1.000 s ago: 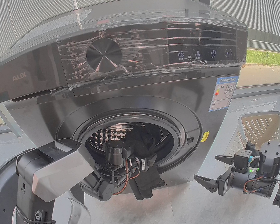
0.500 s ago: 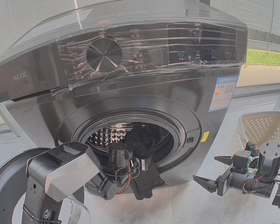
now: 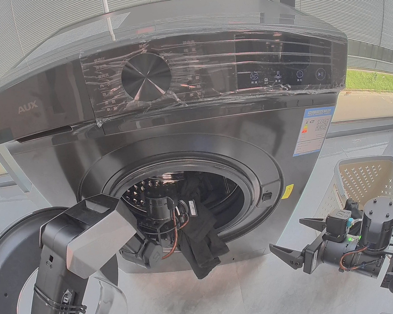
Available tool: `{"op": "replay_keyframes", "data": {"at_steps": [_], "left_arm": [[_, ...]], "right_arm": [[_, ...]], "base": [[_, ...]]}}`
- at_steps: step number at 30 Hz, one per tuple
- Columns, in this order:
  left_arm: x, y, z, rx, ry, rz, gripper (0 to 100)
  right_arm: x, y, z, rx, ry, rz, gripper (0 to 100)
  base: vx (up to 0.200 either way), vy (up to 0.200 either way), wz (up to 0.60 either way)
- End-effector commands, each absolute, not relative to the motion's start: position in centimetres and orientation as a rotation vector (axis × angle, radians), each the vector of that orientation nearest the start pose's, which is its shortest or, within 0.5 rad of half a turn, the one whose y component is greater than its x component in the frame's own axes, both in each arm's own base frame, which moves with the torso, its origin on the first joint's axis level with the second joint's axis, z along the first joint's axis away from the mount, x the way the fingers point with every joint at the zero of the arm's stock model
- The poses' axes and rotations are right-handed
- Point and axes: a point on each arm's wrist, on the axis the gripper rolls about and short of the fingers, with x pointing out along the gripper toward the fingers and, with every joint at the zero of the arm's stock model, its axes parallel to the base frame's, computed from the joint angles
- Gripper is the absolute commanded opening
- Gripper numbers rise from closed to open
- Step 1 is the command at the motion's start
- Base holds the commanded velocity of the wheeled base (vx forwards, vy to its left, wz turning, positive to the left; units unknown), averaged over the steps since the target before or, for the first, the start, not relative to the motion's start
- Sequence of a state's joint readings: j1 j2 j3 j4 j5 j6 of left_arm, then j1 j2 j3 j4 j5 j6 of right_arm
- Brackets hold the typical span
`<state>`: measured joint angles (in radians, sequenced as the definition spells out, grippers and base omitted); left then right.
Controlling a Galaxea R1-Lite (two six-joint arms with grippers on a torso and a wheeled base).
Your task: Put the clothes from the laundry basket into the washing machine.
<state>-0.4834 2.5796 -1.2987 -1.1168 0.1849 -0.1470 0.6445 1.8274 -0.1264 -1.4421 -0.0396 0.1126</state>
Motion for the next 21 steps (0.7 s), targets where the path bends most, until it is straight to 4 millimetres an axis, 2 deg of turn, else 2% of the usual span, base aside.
{"op": "replay_keyframes", "data": {"at_steps": [1, 4, 11, 12, 16, 21], "left_arm": [[44.4, -20.8, 0.8, -0.122, 0.089, -0.23, 0], [45.3, -20.5, 1.4, -0.141, 0.032, -0.21, 0], [45.2, -20.5, 1.0, -0.14, 0.04, -0.209, 0], [45.2, -20.5, 1.0, -0.14, 0.04, -0.209, 100], [44.2, -20.8, 0.9, -0.157, 0.054, -0.227, 100], [41.8, -21.4, 2.3, -0.151, 0.108, -0.302, 100]], "right_arm": [[18.2, 13.6, 8.1, 0.019, 0.283, 0.587, 100], [18.2, 13.6, 8.0, 0.017, 0.287, 0.587, 100], [18.1, 13.5, 8.0, 0.018, 0.289, 0.587, 100], [18.1, 13.5, 8.0, 0.018, 0.289, 0.587, 100], [18.0, 13.4, 7.8, 0.015, 0.299, 0.586, 100], [18.2, 13.6, 7.8, 0.017, 0.297, 0.587, 100]], "base": [[0.0, 0.0, 0.0], [0.0, 0.0, 0.0], [0.0, 0.0, 0.0], [0.0, 0.0, 0.0], [0.0, 0.0, 0.0], [0.0, 0.0, 0.0]]}}
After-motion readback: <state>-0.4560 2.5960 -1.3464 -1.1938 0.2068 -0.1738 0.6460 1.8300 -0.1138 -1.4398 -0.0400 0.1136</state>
